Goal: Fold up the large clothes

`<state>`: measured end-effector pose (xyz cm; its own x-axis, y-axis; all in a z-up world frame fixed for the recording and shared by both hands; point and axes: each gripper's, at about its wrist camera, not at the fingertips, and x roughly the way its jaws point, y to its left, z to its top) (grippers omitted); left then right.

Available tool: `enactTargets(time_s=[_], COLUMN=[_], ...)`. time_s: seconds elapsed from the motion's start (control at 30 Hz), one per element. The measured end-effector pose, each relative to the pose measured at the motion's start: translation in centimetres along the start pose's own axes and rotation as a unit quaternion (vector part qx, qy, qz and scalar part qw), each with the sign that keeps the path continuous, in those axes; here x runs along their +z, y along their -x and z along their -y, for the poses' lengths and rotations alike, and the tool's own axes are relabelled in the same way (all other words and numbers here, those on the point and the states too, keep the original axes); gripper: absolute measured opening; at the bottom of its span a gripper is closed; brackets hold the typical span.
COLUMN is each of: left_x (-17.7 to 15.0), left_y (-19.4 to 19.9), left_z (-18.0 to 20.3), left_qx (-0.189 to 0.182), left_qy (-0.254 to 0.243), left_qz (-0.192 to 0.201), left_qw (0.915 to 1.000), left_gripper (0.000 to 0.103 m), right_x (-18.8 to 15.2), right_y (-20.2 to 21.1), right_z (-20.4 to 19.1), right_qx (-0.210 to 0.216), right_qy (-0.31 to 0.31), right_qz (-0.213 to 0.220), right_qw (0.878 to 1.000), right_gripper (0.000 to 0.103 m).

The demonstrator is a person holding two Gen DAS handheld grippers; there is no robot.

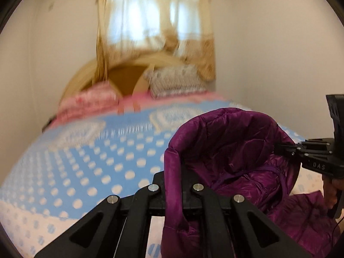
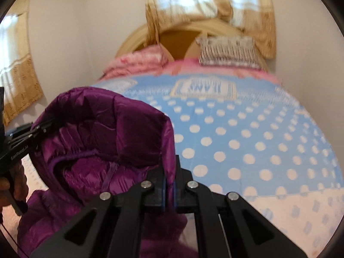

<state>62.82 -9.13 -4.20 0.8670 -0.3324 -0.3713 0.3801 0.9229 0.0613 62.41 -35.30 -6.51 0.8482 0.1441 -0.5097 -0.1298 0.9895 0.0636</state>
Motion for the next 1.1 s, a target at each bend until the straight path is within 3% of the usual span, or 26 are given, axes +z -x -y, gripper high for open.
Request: enactTargets(time_s=[0.1, 0.17, 0.23, 0.3, 0.4, 0.47, 0.53, 0.6, 0.7, 0.83, 0.9, 0.97, 1.1], left_x=[-1.2, -2.8, -5.3, -8.2, -12.3, -14.8, -16.6, -17.1, -16.6, -13.1, -11.4, -10.1, -10.5], left_y=[5.7, 8.7, 11.2, 13.1, 15.7, 17.1, 18.4, 18.6, 18.5, 15.4, 12.7, 10.3, 5.6], left_z=[2.4, 3.7, 5.1, 6.1, 6.7, 6.4, 5.3, 3.6, 1.4, -0.8, -0.9, 0.2, 2.2], left_qx=[0.014, 0.008, 0.006, -0.008, -0.015, -0.01, 0.0, 0.009, 0.035, 0.079, 0.087, 0.096, 0.09], left_qy=[-0.034, -0.057, -0.091, -0.116, -0.147, -0.158, -0.157, -0.142, -0.096, 0.003, 0.05, 0.075, 0.08], left_qz=[0.064, 0.084, 0.078, 0.054, 0.026, 0.01, 0.0, -0.017, -0.027, -0.039, -0.059, -0.087, -0.157], left_qw=[0.9973, 0.9949, 0.9928, 0.9918, 0.9887, 0.9874, 0.9876, 0.9897, 0.9944, 0.9961, 0.9932, 0.9887, 0.9802], left_gripper=[0.005, 0.005, 0.008, 0.012, 0.034, 0.063, 0.072, 0.074, 0.078, 0.08, 0.081, 0.081, 0.082], right_x=[-1.4, -2.6, -4.4, -6.1, -9.1, -10.9, -12.6, -13.2, -12.6, -10.7, -10.1, -8.7, -8.3], right_y=[4.7, 7.0, 8.9, 9.4, 10.3, 11.2, 12.7, 13.4, 14.2, 12.9, 11.8, 9.8, 5.9], right_z=[-0.8, -1.7, -2.0, -2.0, -1.3, -1.0, -0.7, -0.1, -0.1, -1.2, -2.2, -3.3, -5.3], right_qx=[0.005, 0.015, 0.022, 0.032, 0.039, 0.045, 0.044, 0.046, 0.051, 0.023, 0.022, 0.016, 0.03], right_qy=[0.0, 0.002, 0.0, -0.006, -0.01, -0.011, -0.008, -0.014, -0.024, -0.041, -0.062, -0.077, -0.085], right_qz=[0.041, 0.058, 0.059, 0.032, -0.014, -0.038, -0.054, -0.067, -0.064, -0.054, -0.053, -0.046, -0.087], right_qw=[0.999, 0.998, 0.998, 0.999, 0.999, 0.998, 0.998, 0.997, 0.996, 0.997, 0.996, 0.996, 0.992], right_gripper=[0.006, 0.006, 0.009, 0.01, 0.016, 0.021, 0.027, 0.038, 0.04, 0.042, 0.052, 0.054, 0.056])
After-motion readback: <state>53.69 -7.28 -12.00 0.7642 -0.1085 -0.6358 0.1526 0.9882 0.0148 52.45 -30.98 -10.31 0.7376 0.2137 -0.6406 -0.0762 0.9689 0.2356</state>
